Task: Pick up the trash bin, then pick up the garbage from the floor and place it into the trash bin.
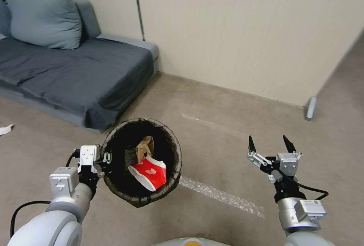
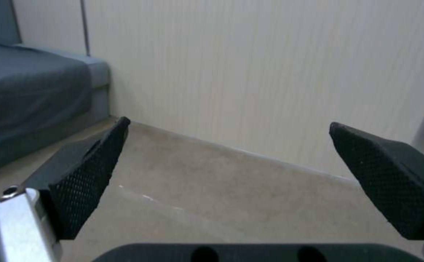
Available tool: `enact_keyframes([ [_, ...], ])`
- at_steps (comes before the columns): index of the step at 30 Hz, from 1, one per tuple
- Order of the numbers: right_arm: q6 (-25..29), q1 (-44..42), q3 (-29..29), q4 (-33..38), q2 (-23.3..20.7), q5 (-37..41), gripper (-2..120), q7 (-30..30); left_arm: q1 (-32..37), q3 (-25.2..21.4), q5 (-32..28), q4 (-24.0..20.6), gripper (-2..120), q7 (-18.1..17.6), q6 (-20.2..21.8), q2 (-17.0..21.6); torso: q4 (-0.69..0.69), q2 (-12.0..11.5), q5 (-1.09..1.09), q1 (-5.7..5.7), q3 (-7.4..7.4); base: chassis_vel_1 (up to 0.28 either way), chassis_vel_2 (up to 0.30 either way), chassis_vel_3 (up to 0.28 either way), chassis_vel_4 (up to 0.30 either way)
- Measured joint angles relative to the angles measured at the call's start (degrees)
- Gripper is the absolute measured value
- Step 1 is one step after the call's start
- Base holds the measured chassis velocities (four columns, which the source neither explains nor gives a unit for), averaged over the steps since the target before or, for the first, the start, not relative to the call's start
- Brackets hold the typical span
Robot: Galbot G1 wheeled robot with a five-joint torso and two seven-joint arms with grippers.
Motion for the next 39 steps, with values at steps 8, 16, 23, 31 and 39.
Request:
enact_keyframes([
  [8, 0.0, 0.1, -0.3, -0.4, 1.1, -0.3, 100, -0.1, -0.2, -0.1, -0.4, 0.0, 1, 0.1, 0.0, 0.1, 0.00, 0.0, 0.00, 0.00, 0.00, 0.055, 0.070, 0.075, 0.068],
  [16, -0.3, -0.1, -0.7, -0.5, 1.9, -0.7, 100, -0.2, -0.4, 0.0, -0.7, 0.0, 1, 0.3, 0.0, -0.1, 0.00, 0.0, 0.00, 0.00, 0.00, 0.080, 0.076, 0.074, 0.073],
  [23, -0.3, -0.4, -0.9, -0.6, 1.8, -0.8, 100, -0.2, -0.5, 0.1, -0.7, 0.0, 1, 0.4, 0.0, -0.5, -0.01, 0.0, 0.00, 0.00, 0.00, 0.074, 0.085, 0.076, 0.074],
  [31, -0.4, -0.4, -1.1, -0.8, 2.0, -1.0, 100, 0.0, -0.6, 0.1, -0.7, 0.0, 1, 0.5, -0.1, -0.7, 0.00, 0.0, 0.00, 0.00, 0.00, 0.085, 0.088, 0.093, 0.085],
  [39, -0.4, -0.4, -1.2, -1.1, 2.1, -1.1, 100, 0.3, -0.5, 0.1, -0.7, 0.0, 1, 0.5, -0.1, -0.6, 0.00, 0.0, 0.01, 0.00, 0.00, 0.086, 0.091, 0.095, 0.095],
])
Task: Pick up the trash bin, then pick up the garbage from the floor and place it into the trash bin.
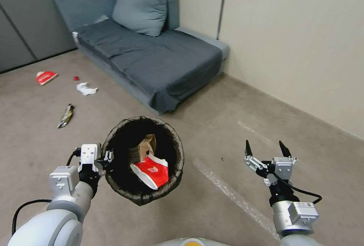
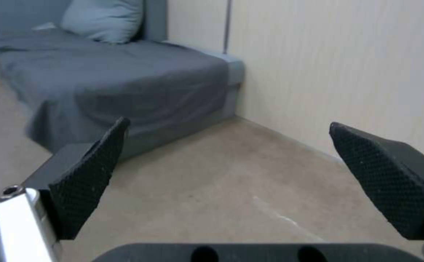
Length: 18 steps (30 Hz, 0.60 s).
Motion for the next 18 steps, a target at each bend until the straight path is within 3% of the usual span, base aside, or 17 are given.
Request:
enact_keyframes([
  [18, -0.3, 0.0, -0.5, -0.5, -0.3, -0.1, 100, 0.3, 0.3, 0.0, 0.1, 0.0, 1, 0.0, -0.1, 0.0, 0.00, 0.0, 0.00, 0.00, 0.00, 0.093, 0.091, 0.093, 0.099],
])
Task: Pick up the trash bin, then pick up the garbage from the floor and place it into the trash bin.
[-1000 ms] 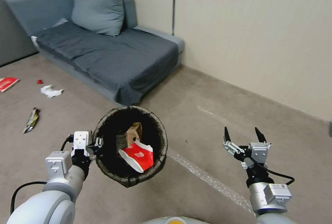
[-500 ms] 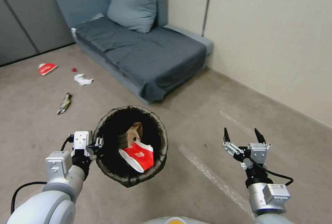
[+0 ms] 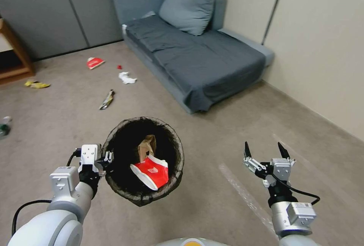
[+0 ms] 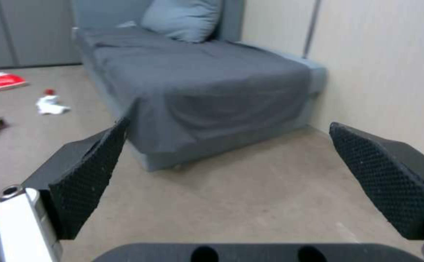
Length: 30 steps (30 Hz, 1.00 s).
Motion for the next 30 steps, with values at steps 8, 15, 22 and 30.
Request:
enact_keyframes([
  [8, -0.1, 0.1, -0.3, -0.3, -0.1, 0.0, 100, 0.1, 0.3, 0.0, 0.1, 0.0, 1, 0.0, 0.0, 0.0, 0.00, 0.0, 0.00, 0.00, 0.00, 0.102, 0.098, 0.096, 0.100],
  [15, -0.1, 0.3, -0.5, -0.4, -0.1, 0.0, 100, 0.2, 0.3, 0.0, 0.1, 0.0, 1, 0.0, 0.0, 0.0, 0.00, 0.0, 0.00, 0.00, 0.00, 0.100, 0.097, 0.099, 0.104],
  [22, -0.3, 0.6, -0.3, -0.7, -0.2, 0.3, 100, 0.6, 0.1, -0.1, 0.2, 0.0, 1, 0.0, 0.0, -0.1, 0.01, 0.0, 0.00, 0.00, 0.00, 0.101, 0.104, 0.088, 0.091],
  [30, -0.5, 1.0, -0.2, -1.1, -0.2, 0.5, 100, 0.8, -0.2, -0.1, 0.2, 0.0, 1, 0.0, 0.0, -0.2, 0.00, 0.0, 0.00, 0.00, 0.00, 0.093, 0.098, 0.091, 0.090],
])
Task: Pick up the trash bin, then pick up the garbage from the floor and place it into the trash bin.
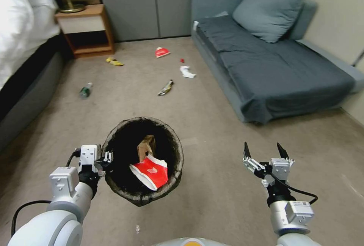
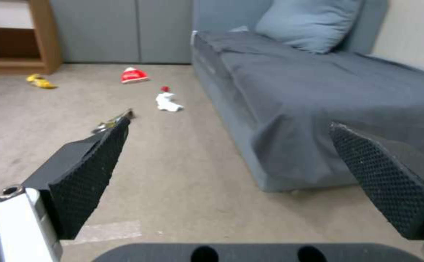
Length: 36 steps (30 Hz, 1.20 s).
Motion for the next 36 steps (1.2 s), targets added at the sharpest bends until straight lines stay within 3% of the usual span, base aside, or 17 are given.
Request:
enact_keyframes([
  [25, -2.1, 0.6, 0.0, -0.5, 0.2, 0.9, 100, 0.8, -0.5, -0.1, 1.0, 0.0, 1, -0.2, -0.8, -0.3, 0.00, 0.0, 0.00, 0.00, 0.00, 0.029, 0.027, 0.026, 0.025],
  [36, -2.2, 0.6, 0.0, -0.6, 0.2, 0.8, 100, 1.0, -0.4, -0.1, 1.0, 0.0, 1, -0.2, -0.9, -0.4, 0.01, 0.0, 0.00, 0.00, 0.00, -0.092, 0.101, 0.110, -0.095],
])
